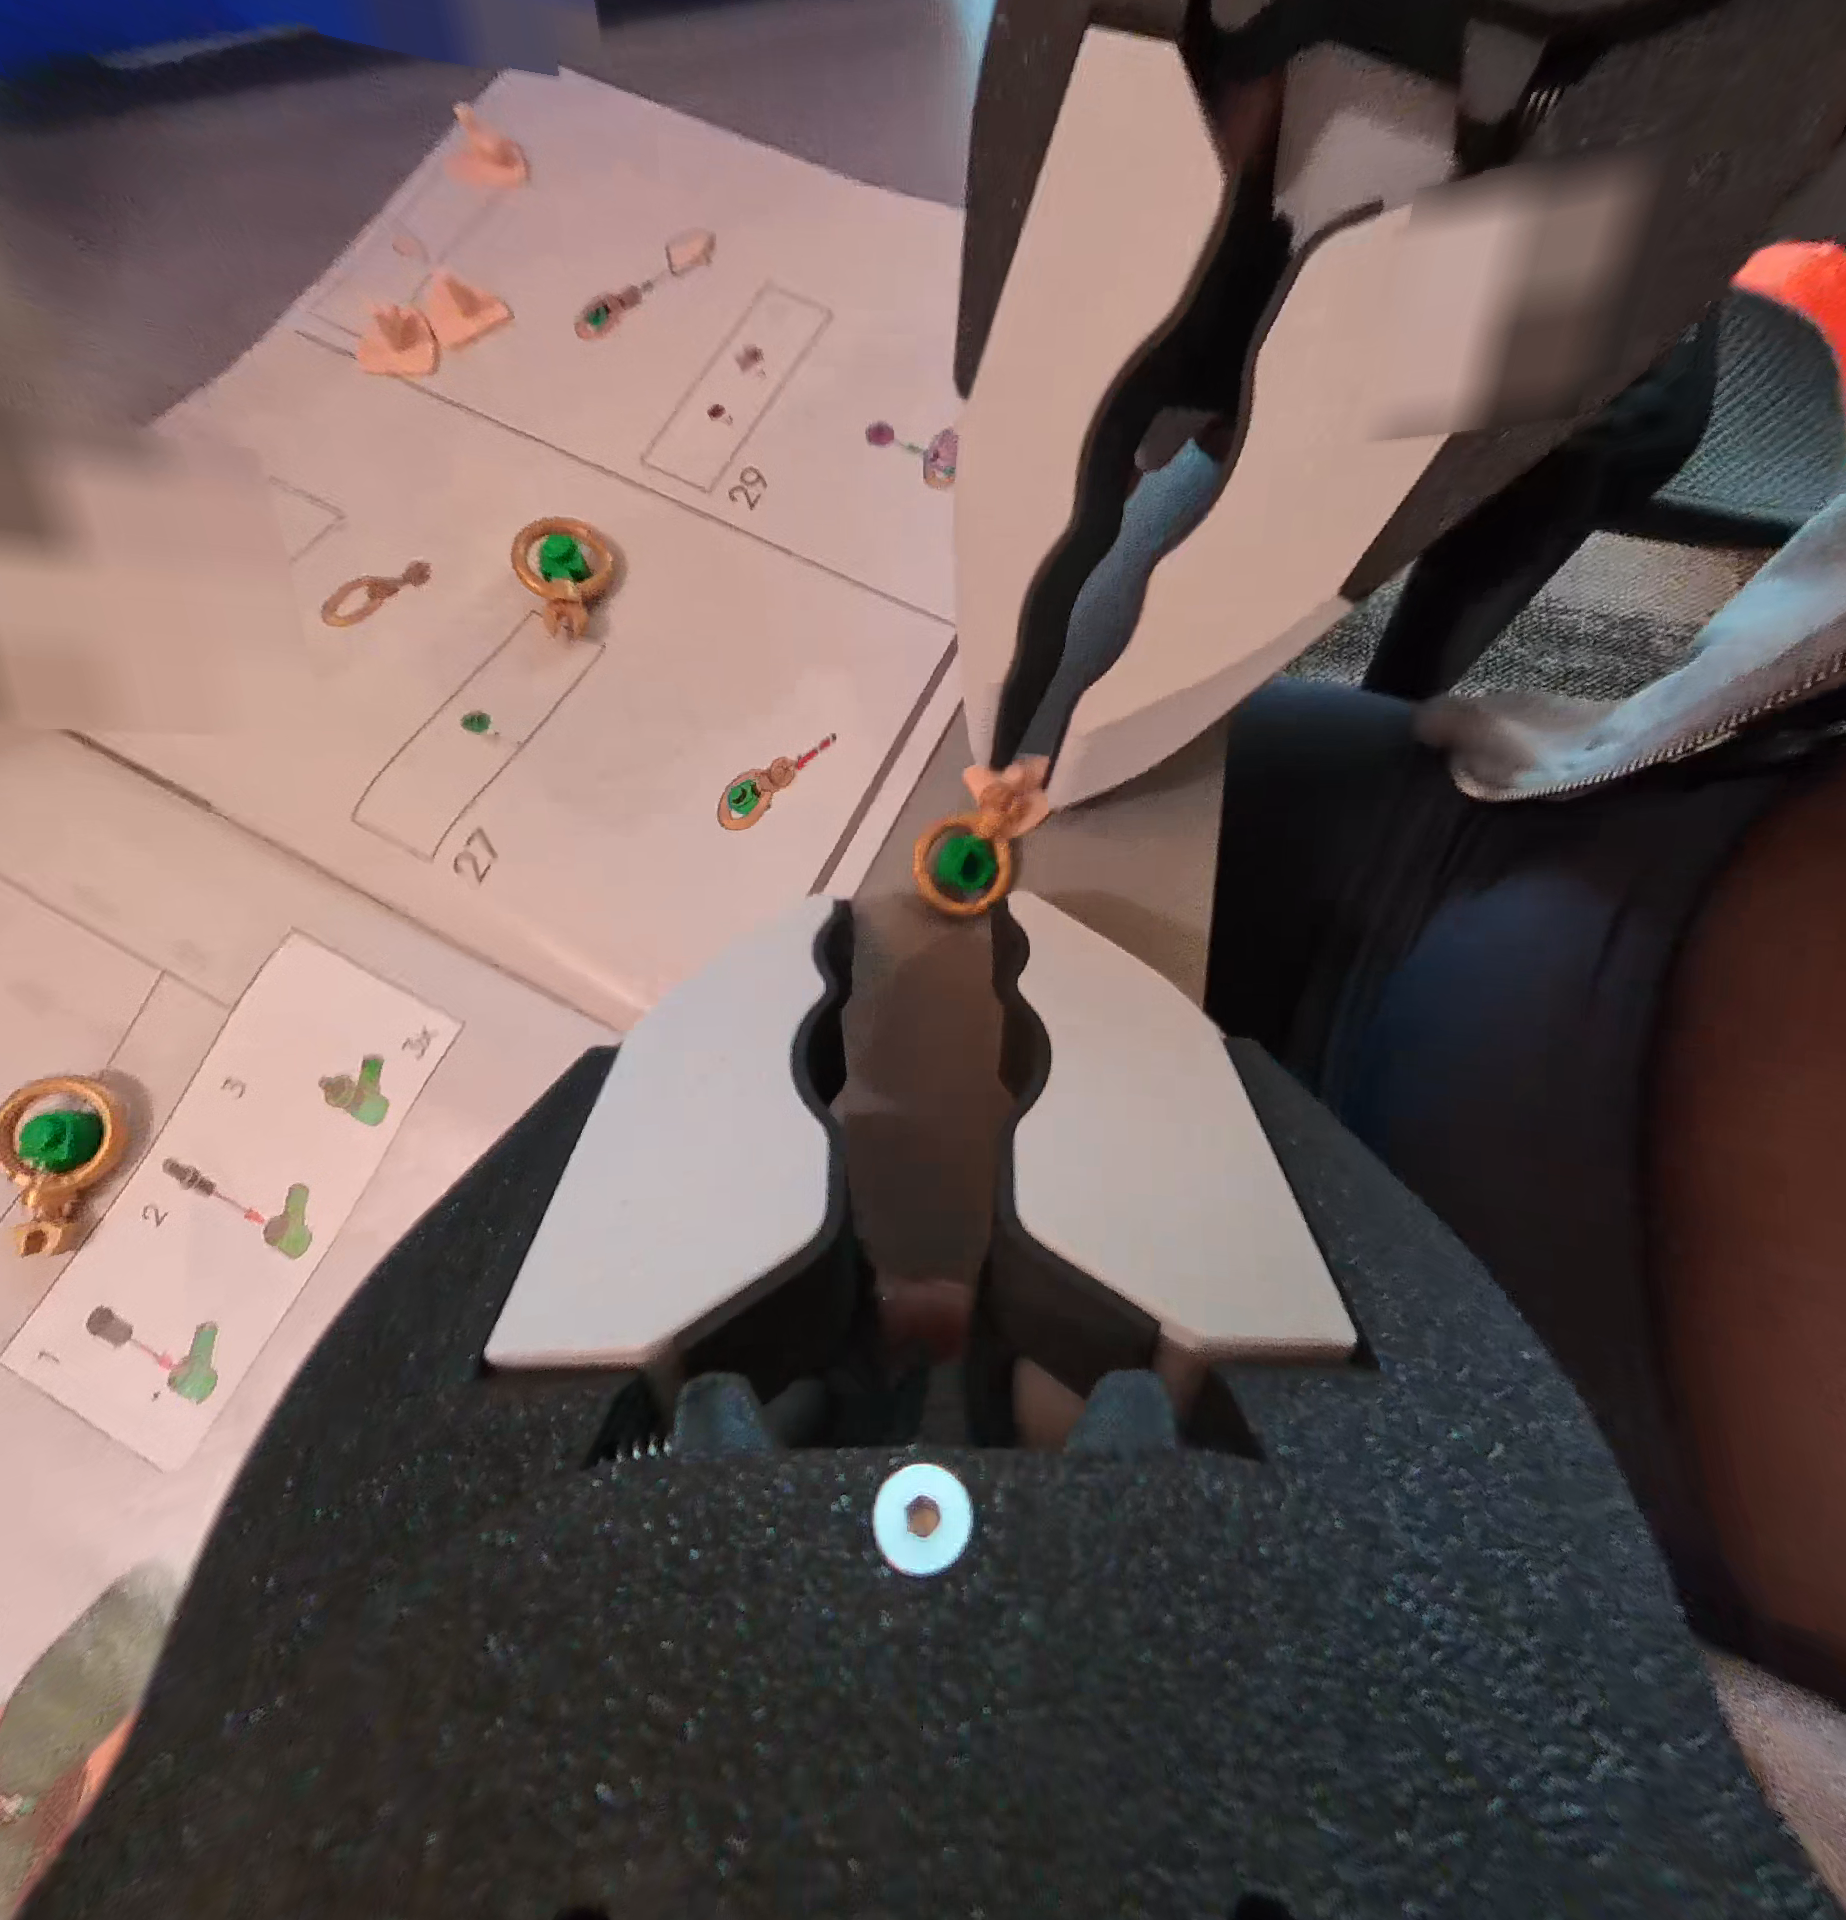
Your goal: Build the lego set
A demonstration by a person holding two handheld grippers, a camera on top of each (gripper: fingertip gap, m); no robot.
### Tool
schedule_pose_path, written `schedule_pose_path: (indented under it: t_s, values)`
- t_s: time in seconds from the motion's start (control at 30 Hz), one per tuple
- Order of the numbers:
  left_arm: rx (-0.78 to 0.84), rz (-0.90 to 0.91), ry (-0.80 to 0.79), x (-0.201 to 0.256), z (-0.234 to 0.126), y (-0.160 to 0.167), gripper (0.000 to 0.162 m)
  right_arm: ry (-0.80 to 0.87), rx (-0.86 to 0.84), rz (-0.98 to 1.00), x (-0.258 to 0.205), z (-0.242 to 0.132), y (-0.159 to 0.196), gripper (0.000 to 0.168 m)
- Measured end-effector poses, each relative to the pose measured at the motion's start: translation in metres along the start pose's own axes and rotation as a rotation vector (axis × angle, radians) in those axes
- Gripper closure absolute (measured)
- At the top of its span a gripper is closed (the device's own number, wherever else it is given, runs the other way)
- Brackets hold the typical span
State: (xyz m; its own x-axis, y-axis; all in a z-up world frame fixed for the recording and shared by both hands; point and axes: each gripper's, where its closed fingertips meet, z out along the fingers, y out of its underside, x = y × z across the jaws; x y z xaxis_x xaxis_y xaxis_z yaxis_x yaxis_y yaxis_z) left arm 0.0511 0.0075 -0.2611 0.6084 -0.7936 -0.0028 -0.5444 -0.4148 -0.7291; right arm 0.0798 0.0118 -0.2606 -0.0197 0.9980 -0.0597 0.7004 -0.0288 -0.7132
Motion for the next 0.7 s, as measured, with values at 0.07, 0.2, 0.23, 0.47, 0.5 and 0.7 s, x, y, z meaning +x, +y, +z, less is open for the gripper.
schedule_pose_path:
  t_s: [0.07, 0.2, 0.23, 0.47, 0.5, 0.7]
  values:
    - [0.000, 0.009, 0.023, 0.0027, 0.0024, -0.0020, 0.143, -0.001, 0.000, -0.018, -0.0016, 0.0019, -0.0011, 0.165]
    - [-0.014, 0.010, 0.037, 0.0025, 0.0024, -0.0021, 0.144, -0.028, -0.023, -0.048, -0.0023, 0.0032, -0.0016, 0.166]
    - [-0.019, -0.002, 0.043, 0.0026, 0.0021, -0.0020, 0.145, -0.034, -0.029, -0.066, -0.0027, 0.0035, -0.0018, 0.166]
    - [-0.090, -0.228, 0.114, 0.0027, -0.0022, -0.0019, 0.145, -0.052, -0.052, -0.176, -0.0036, 0.0060, -0.0040, 0.166]
    - [-0.099, -0.239, 0.110, 0.0024, -0.0022, -0.0017, 0.145, -0.051, -0.054, -0.178, -0.0038, 0.0062, -0.0041, 0.166]
    - [-0.165, -0.322, 0.135, 0.0033, -0.0052, 0.0004, 0.146, 0.031, -0.044, -0.242, -0.0075, 0.0081, -0.0061, 0.166]
